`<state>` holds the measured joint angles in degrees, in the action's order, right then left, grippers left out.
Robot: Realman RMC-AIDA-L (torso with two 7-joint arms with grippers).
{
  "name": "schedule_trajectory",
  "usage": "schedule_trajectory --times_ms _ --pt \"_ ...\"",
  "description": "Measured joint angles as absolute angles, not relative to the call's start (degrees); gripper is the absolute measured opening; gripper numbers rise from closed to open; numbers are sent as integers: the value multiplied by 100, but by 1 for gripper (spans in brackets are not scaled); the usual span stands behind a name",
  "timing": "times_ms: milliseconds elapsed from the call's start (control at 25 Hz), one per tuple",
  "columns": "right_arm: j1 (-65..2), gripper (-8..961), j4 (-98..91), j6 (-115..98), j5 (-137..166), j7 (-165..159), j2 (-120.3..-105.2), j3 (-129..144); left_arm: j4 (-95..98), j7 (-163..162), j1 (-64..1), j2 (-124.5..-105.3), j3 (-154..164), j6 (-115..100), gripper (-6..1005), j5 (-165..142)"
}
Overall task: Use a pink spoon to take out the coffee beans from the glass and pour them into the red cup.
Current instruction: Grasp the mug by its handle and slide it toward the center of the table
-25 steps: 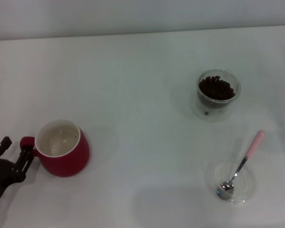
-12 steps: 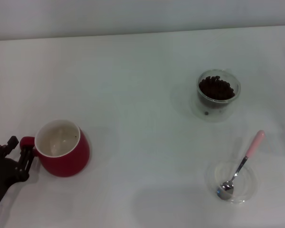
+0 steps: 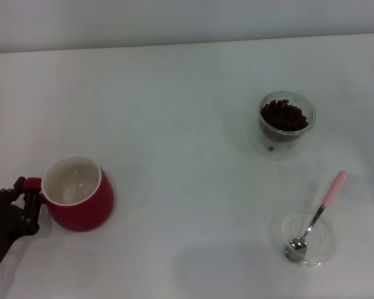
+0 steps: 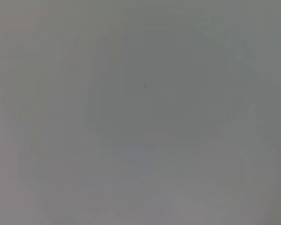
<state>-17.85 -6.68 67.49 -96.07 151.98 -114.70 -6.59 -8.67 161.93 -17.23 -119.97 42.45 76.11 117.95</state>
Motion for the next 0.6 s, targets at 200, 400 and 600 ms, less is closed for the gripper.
schedule_trajectory --times_ms 200,400,600 --pt "-1801 806 -669 6745 -9606 15213 -11470 -659 -883 16192 -1783 -11996 4249 7631 218 11795" --pt "-1810 806 -684 6741 -9606 15219 -11470 -659 -886 16190 -1842 -11996 4248 7626 161 11795" --pt "-1819 806 -700 6748 -9606 15216 -11470 -659 -893 16189 -1923 -11997 4257 7647 158 11795"
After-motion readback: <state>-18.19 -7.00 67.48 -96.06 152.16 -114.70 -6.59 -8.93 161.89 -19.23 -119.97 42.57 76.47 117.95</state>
